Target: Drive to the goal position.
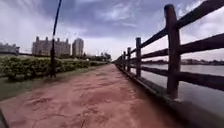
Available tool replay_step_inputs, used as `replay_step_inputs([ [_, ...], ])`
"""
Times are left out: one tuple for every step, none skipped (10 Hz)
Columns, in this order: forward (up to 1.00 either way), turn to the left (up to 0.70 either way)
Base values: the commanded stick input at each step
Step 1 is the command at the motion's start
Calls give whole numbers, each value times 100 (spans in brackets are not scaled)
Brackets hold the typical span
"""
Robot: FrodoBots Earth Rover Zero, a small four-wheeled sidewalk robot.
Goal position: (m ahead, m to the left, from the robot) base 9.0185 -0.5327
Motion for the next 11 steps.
replay_step_inputs([
  [100,0],
  [100,0],
  [100,0],
  [100,0],
  [100,0],
  [100,0],
  [100,0],
  [100,0],
  [100,0],
  [100,0],
  [100,0],
])
